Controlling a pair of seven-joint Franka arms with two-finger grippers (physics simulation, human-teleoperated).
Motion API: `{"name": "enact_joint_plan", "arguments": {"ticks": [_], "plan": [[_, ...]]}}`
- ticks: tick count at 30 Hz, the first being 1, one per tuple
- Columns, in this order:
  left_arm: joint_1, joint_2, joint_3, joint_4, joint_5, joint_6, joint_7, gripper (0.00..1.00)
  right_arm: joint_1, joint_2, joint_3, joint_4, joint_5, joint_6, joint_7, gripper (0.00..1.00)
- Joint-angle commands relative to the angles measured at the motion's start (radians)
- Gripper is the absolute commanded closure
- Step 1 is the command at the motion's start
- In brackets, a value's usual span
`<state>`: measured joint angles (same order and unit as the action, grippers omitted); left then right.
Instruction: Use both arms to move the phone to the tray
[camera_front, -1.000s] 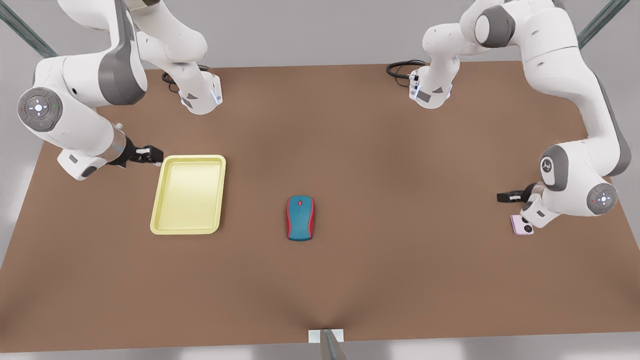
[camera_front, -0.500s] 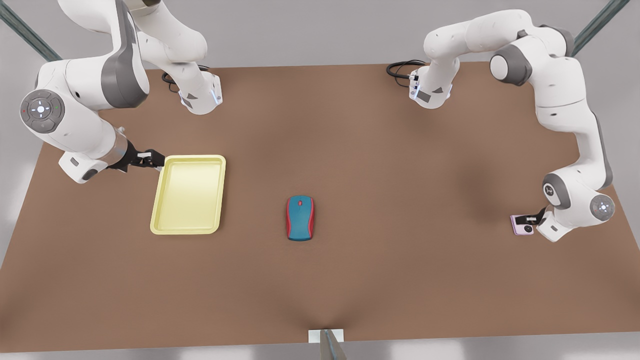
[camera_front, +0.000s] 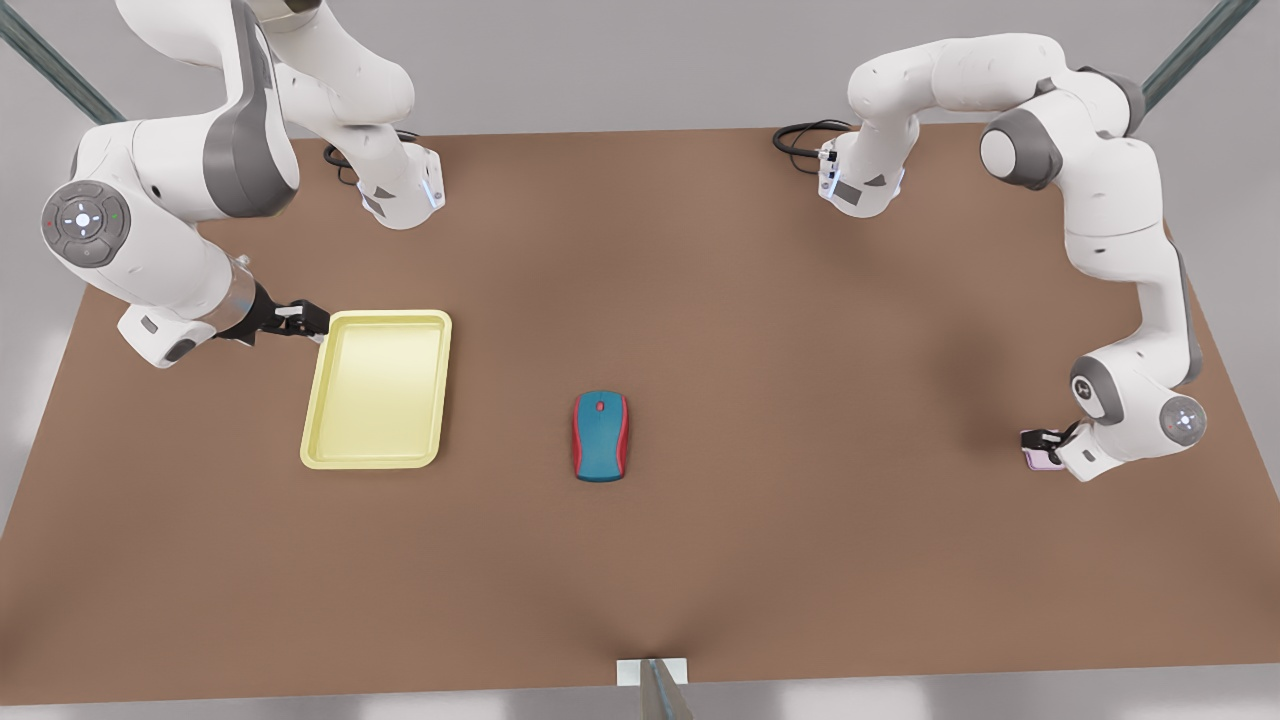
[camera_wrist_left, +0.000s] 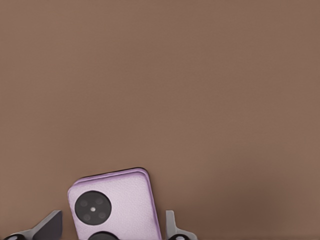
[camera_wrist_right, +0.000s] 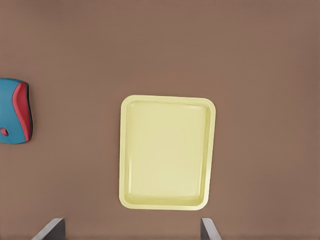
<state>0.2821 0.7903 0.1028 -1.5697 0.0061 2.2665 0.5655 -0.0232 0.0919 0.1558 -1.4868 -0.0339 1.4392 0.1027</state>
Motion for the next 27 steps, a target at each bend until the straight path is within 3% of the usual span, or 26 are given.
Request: {"name": "enact_joint_plan", "arguments": {"ticks": [1,23,27], "plan": [[0.0,0.003,0.0,0.0,-0.001,0.045,0.013,0.0,0.0,-0.001,0.001,0.0,0.0,0.0,0.002,0.0],[0.015,0.006,-0.006,-0.027,-0.023,0.047,-0.36,0.0,0.002,0.005,0.001,0.0,-0.001,0.004,0.002,0.0],[0.015,0.009,-0.006,-0.027,-0.023,0.059,-0.383,0.04,0.002,0.005,0.001,0.0,-0.001,0.004,0.002,0.0]]}}
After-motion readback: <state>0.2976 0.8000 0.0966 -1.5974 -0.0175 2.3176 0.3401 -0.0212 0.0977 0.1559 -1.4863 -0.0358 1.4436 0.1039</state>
